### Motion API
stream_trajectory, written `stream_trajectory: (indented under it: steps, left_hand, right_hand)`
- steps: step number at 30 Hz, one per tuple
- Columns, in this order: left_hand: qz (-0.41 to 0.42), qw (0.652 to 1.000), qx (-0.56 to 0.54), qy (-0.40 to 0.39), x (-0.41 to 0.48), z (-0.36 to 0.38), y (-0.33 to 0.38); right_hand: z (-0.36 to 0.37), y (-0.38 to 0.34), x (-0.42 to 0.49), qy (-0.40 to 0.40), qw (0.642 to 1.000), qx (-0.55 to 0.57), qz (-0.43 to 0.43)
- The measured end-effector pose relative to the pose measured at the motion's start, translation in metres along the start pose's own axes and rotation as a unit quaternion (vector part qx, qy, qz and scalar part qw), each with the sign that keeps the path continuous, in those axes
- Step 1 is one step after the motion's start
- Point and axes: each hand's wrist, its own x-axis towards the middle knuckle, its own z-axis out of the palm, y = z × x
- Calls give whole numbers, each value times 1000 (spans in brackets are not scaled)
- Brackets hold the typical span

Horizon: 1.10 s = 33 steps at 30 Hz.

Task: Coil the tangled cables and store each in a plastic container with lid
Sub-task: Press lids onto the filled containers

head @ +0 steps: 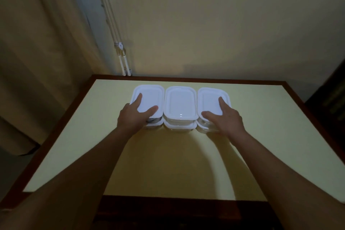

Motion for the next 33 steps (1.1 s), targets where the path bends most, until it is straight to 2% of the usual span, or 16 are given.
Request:
stream_trajectory:
  steps: [18, 21, 27, 30, 33]
  left_hand:
    - [53, 998, -23, 39, 134, 31, 53]
    - [63, 997, -40, 36, 148, 30, 56]
    - [63, 995, -41, 69, 167, 35, 56]
    - [54, 996, -58, 43, 177, 30, 55]
    - [54, 998, -24, 37, 180, 29, 52]
  right_hand:
    - [-4, -22, 164, 41, 998, -24, -40]
    - [-6, -24, 187, 20, 999, -20, -39]
    - [-10, -27, 214, 10, 998, -44, -47]
    - [-12, -25, 220, 15, 999, 6, -30]
    - [-12, -25, 219, 15, 998, -39, -41]
